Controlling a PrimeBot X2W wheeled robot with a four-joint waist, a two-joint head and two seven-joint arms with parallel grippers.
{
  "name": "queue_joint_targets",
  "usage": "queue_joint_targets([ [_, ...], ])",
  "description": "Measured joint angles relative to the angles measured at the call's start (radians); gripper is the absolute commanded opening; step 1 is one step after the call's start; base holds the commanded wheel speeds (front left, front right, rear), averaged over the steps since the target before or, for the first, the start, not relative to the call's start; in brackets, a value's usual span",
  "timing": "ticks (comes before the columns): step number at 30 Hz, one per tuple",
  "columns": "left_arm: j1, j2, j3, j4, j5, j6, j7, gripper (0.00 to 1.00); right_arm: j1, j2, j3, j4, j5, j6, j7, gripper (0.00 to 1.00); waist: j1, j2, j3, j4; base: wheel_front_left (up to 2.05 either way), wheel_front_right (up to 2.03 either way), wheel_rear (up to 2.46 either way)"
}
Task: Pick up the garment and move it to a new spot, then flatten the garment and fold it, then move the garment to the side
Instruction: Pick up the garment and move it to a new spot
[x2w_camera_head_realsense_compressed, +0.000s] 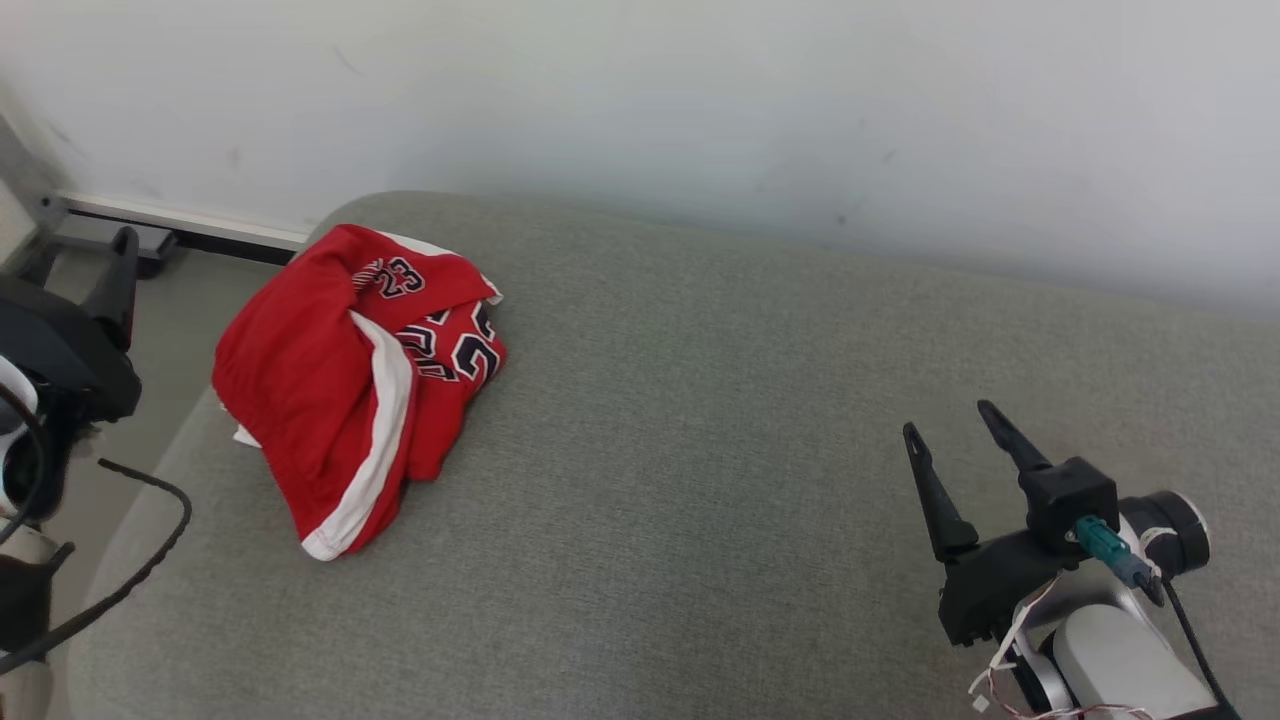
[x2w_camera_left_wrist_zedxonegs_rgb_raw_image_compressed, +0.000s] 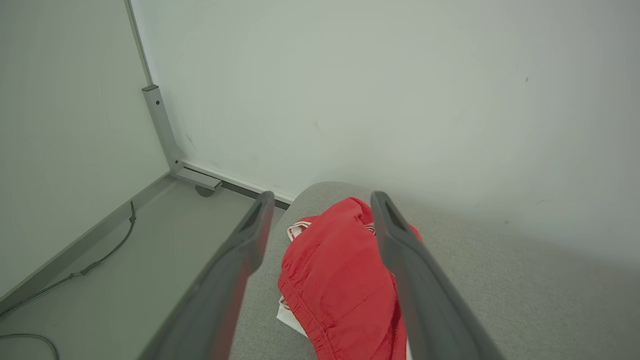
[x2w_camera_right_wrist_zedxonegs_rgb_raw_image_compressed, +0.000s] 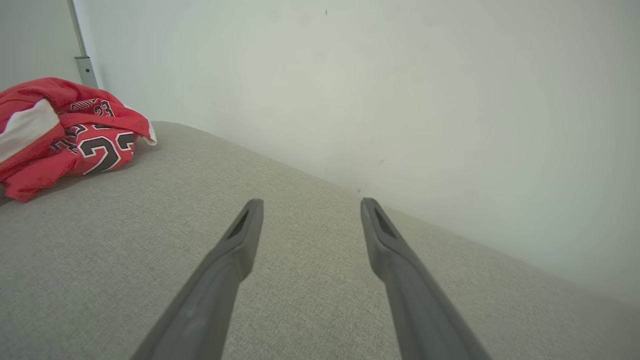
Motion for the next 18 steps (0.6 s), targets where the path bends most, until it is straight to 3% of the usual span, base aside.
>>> queue_joint_targets([
  [6,-0.060,0.049,-0.030,0.084,-0.089,0.000,0.119,1.00,-0.047,-0.040,0.007,-0.065,-0.031,0.008,0.040,1.00,0.0001,0.0000,0.067,-0.066,0.00,0.00,0.00],
  [11,-0.084,0.124,-0.128,0.128,-0.103,0.000,0.232,1.00,-0.079,-0.067,0.004,-0.120,-0.047,0.008,0.067,1.00,0.0001,0.0001,0.135,-0.118,0.00,0.00,0.00],
  [18,-0.134,0.138,-0.169,0.202,-0.140,0.000,0.336,1.00,-0.099,-0.097,-0.012,-0.161,-0.055,0.007,0.100,1.00,0.0001,0.0001,0.233,-0.180,0.00,0.00,0.00],
])
